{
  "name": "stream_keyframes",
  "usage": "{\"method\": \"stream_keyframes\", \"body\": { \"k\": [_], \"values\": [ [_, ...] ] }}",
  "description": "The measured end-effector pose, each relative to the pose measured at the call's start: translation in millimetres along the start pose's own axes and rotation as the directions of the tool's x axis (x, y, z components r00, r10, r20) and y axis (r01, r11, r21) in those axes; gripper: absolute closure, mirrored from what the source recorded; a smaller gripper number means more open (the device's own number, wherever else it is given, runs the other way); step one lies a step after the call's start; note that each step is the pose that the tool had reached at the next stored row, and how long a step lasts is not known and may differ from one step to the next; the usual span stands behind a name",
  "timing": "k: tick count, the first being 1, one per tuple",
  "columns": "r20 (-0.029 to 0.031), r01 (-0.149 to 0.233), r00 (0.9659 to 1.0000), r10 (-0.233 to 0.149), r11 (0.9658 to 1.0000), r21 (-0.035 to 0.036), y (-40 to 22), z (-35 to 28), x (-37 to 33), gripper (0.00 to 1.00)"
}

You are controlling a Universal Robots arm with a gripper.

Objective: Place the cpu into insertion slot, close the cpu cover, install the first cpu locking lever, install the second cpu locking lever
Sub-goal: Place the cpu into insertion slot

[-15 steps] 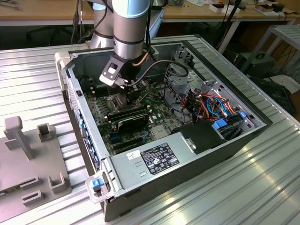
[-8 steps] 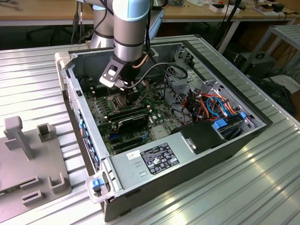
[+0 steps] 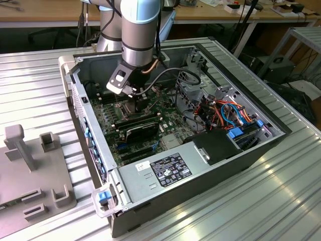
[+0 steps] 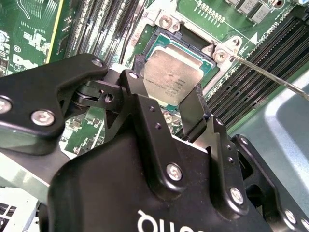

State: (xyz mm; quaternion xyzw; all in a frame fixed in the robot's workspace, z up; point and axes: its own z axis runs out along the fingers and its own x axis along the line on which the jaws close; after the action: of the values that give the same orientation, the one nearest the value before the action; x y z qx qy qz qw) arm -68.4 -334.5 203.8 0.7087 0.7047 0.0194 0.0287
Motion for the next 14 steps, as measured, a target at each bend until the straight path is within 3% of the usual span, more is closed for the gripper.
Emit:
{"method": "stream_keyframes", "body": {
  "k": [14],
  "values": [
    [-0.0018,0.0,1.0,0.0,1.0,0.0001,0.4,0.8,-0.1,0.46]
  ]
}}
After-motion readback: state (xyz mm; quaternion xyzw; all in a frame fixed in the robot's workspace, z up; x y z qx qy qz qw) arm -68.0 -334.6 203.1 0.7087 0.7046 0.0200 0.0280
